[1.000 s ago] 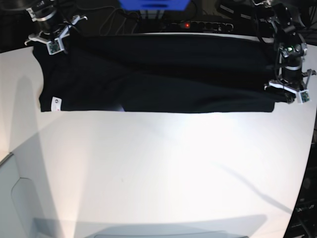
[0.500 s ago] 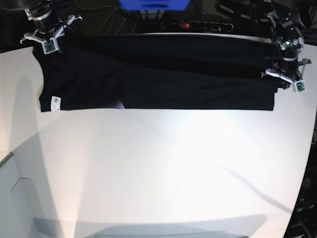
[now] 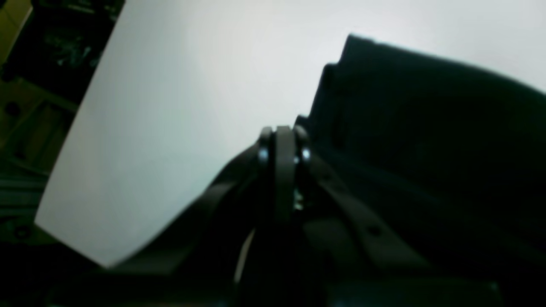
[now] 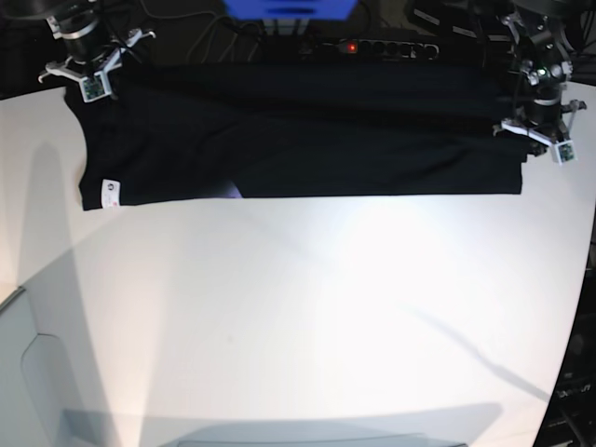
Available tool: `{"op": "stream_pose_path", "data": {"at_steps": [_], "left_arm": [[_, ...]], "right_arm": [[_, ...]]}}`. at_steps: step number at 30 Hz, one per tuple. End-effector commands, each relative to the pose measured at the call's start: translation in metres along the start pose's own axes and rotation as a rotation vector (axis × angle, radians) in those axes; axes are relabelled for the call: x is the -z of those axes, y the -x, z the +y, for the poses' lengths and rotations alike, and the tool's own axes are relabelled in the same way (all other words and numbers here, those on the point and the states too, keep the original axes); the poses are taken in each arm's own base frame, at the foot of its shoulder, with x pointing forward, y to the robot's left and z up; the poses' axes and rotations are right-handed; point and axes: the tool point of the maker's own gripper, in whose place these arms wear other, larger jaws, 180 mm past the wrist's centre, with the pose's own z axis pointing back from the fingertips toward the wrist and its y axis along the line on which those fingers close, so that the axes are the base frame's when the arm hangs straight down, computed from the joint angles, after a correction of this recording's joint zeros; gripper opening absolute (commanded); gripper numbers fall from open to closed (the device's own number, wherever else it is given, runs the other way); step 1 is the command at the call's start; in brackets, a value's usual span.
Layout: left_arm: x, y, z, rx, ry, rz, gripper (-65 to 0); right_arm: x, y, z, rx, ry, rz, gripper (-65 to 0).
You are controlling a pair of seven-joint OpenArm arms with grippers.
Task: Fold the T-shirt properly
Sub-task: 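Hold the shirt's corners with both grippers and straighten the long rectangle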
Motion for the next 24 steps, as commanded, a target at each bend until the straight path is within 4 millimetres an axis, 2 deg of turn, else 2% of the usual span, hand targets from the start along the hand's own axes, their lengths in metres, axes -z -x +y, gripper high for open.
{"op": "stream_pose_path", "data": {"at_steps": [1, 3, 7, 10, 14, 19, 24], "left_arm": [[-0.003, -0.009, 0.005, 0.010, -0.013, -0.030, -64.9], [-0.003, -0.007, 0.005, 0.010, -0.013, -0.023, -64.9], [0.000, 0.011, 0.010, 0.008, -0.017, 0.025, -64.8], [0.001, 0.019, 0.003, 0.032, 0.030, 0.048, -62.2], [-0.002, 0.027, -0.004, 0.064, 0.077, 0.065, -51.7], [-0.003, 0.027, -0.002, 0.063, 0.073, 0.066, -35.1], [-0.005, 0.031, -0.002, 0.070, 0.076, 0.075, -21.5]], "right_arm": [[-0.002, -0.007, -0.002, -0.012, -0.004, -0.027, -65.0], [-0.002, -0.008, -0.002, -0.012, -0.003, -0.030, -65.0], [-0.002, -0.008, -0.002, -0.013, -0.004, -0.030, -65.0], [-0.001, -0.009, -0.001, -0.013, -0.006, -0.031, -65.0], [0.002, -0.013, -0.003, -0.012, 0.000, -0.042, -64.9], [0.011, -0.006, -0.014, -0.005, 0.029, 0.039, -53.1], [0.008, -0.003, -0.044, 0.016, 0.122, 0.072, -43.9]]}}
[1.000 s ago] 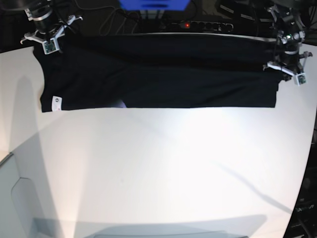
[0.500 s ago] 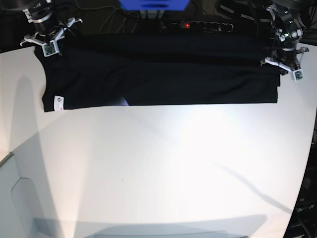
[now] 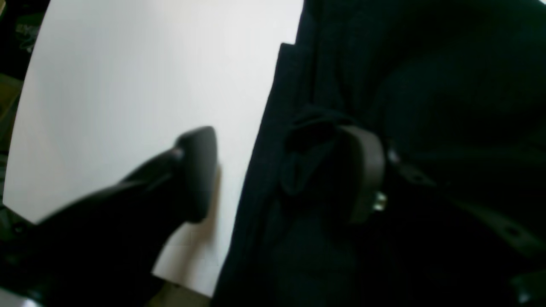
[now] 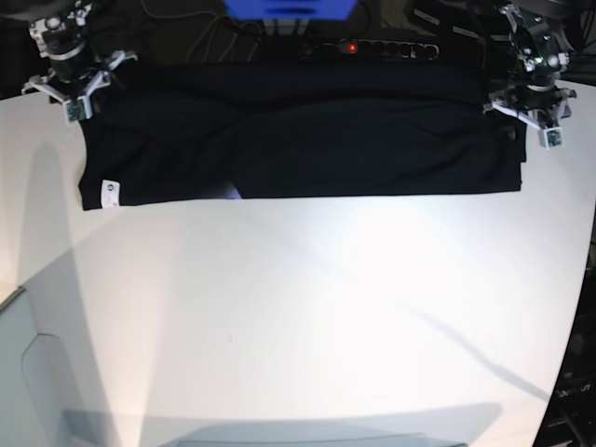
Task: Fold the T-shirt properly
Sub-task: 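Hold the shirt's corners with both grippers and straighten the long rectangle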
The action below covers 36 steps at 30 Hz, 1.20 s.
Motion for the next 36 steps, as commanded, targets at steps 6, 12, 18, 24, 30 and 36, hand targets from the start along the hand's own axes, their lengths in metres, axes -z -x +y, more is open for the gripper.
{"op": "stream_pose_path", "data": {"at_steps": [6, 12, 18, 24, 30, 36], "left_arm": [[-0.004, -0.006, 0.006, 0.016, -0.006, -0.024, -20.2], [-0.006, -0.003, 0.007, 0.018, -0.009, -0.016, -20.2], [-0.006, -0.002, 0.007, 0.019, -0.009, -0.014, -20.2], [-0.004, 0.006, 0.008, 0.010, -0.009, 0.006, -20.3], [0.008, 0.029, 0.010, -0.030, -0.008, 0.067, -20.8], [0.009, 0.028, 0.004, -0.095, 0.029, 0.053, -40.7]], "right_arm": [[-0.006, -0.009, -0.019, 0.006, 0.051, -0.033, -42.8], [-0.002, -0.014, 0.006, 0.049, 0.003, -0.054, -42.8], [0.006, -0.025, 0.041, 0.031, -0.100, -0.076, -42.8], [0.013, -0.031, 0.068, 0.036, -0.171, -0.088, -42.6], [0.029, -0.019, 0.078, 0.065, -0.209, -0.052, -42.6], [0.037, -0.006, 0.081, 0.071, -0.230, -0.019, -42.7]]}}
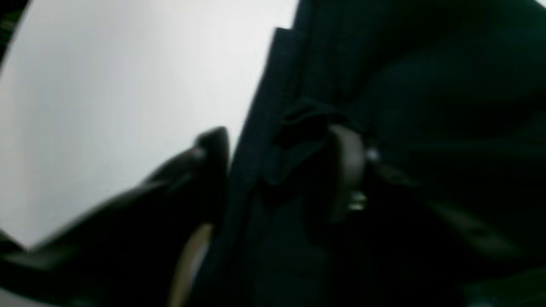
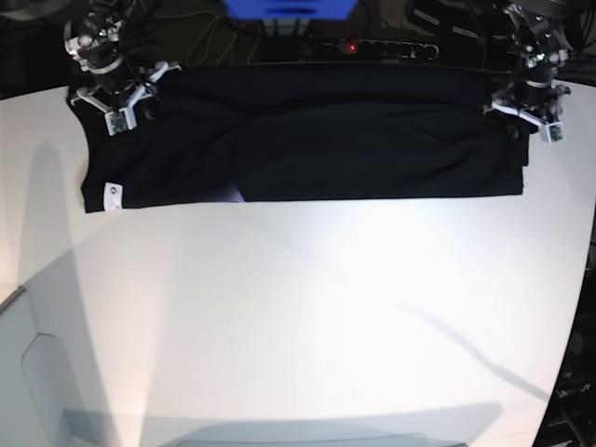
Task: Fold the T-shirt properly
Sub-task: 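Hold the shirt's corners with both grippers and straighten the long rectangle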
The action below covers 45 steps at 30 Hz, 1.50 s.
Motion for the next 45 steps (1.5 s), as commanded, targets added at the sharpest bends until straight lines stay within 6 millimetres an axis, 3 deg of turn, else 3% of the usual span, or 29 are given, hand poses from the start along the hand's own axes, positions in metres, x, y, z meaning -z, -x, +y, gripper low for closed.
{"op": "stream_pose_path", "data": {"at_steps": [1, 5, 6, 14, 19, 23, 26, 29, 33, 38, 41, 45], "left_arm": [[-0.002, 0.012, 0.008, 0.014, -0.021, 0.063, -45.1], [0.000, 0.017, 0.008, -0.016, -0.014, 0.074, -64.0], [0.003, 0.015, 0.007, -0.024, -0.012, 0.071, -65.0], [0.004, 0.013, 0.007, -0.035, -0.010, 0.064, -65.0], [-0.006, -0.006, 0.027, -0.054, -0.066, 0.007, -65.0], [-0.011, -0.024, 0.027, -0.036, -0.068, -0.038, -65.0], [-0.010, -0.026, 0.027, -0.034, -0.069, -0.042, -64.8], [-0.010, -0.025, 0.027, -0.038, -0.068, -0.038, -59.1], [-0.011, -0.023, 0.027, -0.038, -0.071, -0.035, -40.5], [-0.010, -0.021, 0.029, -0.041, -0.073, -0.028, -23.4], [-0.008, -0.021, 0.025, -0.042, -0.063, -0.030, -22.9], [-0.002, -0.008, 0.019, -0.048, -0.046, 0.005, -28.7]], "right_arm": [[-0.002, 0.004, 0.001, -0.019, -0.006, 0.019, -42.7], [0.000, -0.003, 0.000, -0.018, -0.003, 0.003, -42.7], [0.001, -0.005, -0.002, -0.018, 0.000, -0.001, -42.7], [0.002, -0.009, -0.001, -0.018, 0.000, -0.010, -42.6], [0.004, -0.010, -0.002, -0.013, 0.000, -0.013, -42.6], [0.004, -0.010, -0.001, -0.013, -0.002, -0.014, -42.6], [0.005, -0.010, 0.000, -0.013, -0.003, -0.014, -42.7], [0.005, -0.010, 0.000, -0.013, -0.003, -0.014, -42.7], [0.005, -0.010, 0.000, -0.013, -0.003, -0.014, -42.7], [0.005, -0.011, 0.000, -0.011, -0.005, -0.016, -42.7], [0.005, -0.011, 0.000, -0.011, -0.005, -0.016, -42.7], [0.005, -0.011, 0.000, -0.011, -0.005, -0.016, -42.7]]}}
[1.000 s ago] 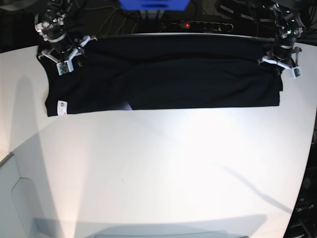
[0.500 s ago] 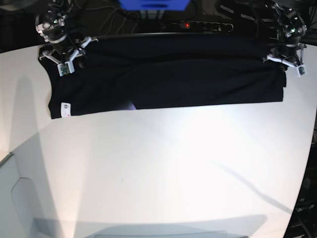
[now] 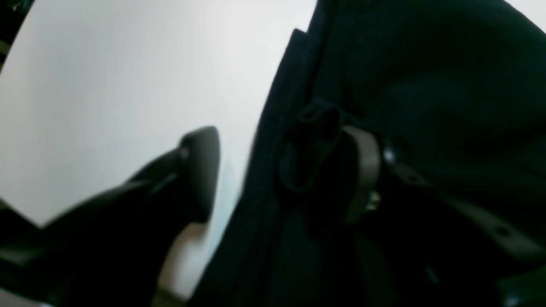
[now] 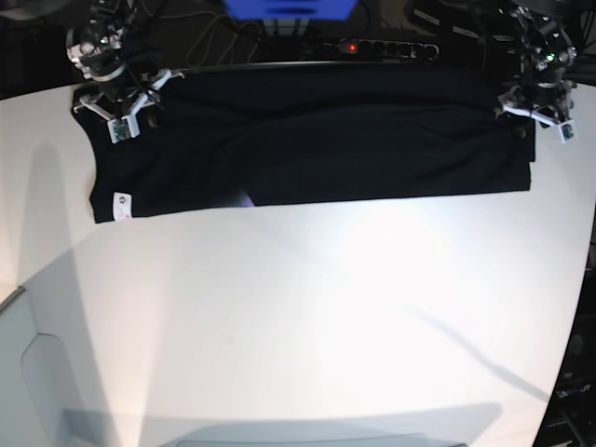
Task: Fold the T-shirt properly
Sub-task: 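Hold the shirt's corners with both grippers and straighten the long rectangle, then fold the shirt's end with the left gripper toward the right gripper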
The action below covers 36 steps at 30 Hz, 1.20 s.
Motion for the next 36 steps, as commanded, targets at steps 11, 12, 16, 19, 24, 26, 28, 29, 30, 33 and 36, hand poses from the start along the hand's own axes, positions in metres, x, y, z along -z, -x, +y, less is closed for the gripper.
{"op": "stream_pose_path", "data": {"at_steps": [11, 12, 16, 19, 24, 26, 28, 29, 30, 33, 36], "left_arm": [[0.008, 0.019, 0.006, -0.012, -0.009, 0.061, -59.0], [0.010, 0.019, 0.006, -0.015, -0.009, 0.061, -63.8], [0.011, 0.019, 0.008, -0.022, -0.014, 0.063, -64.8], [0.008, 0.003, 0.004, -0.004, -0.007, 0.022, -65.0], [-0.013, -0.052, -0.020, 0.066, 0.028, -0.127, -65.0], [-0.023, -0.067, -0.033, 0.079, 0.042, -0.180, -65.0], [-0.034, -0.081, -0.048, 0.090, 0.062, -0.232, -65.0], [-0.038, -0.085, -0.055, 0.086, 0.070, -0.249, -65.0], [-0.043, -0.087, -0.060, 0.079, 0.076, -0.265, -65.0], [-0.055, -0.086, -0.075, 0.063, 0.096, -0.286, -65.0], [-0.061, -0.078, -0.103, 0.065, 0.158, -0.277, -65.0]], "right_arm": [[-0.002, 0.001, -0.002, -0.020, -0.001, 0.006, -42.7], [-0.002, 0.001, -0.002, -0.020, -0.001, 0.006, -42.7], [-0.002, 0.001, -0.002, -0.020, -0.001, 0.006, -42.7], [-0.002, 0.000, -0.002, -0.020, -0.001, 0.005, -42.7], [-0.002, 0.000, -0.002, -0.019, -0.001, 0.004, -42.7], [-0.002, 0.000, -0.002, -0.018, -0.002, 0.003, -42.7], [-0.002, 0.000, -0.001, -0.016, -0.002, 0.003, -42.7], [-0.002, 0.000, -0.001, -0.016, -0.002, 0.003, -42.7], [-0.002, 0.000, -0.001, -0.016, -0.002, 0.003, -42.7], [-0.002, 0.000, -0.001, -0.016, -0.002, 0.003, -42.7], [-0.002, -0.001, -0.001, -0.017, -0.002, 0.002, -42.7]]}}
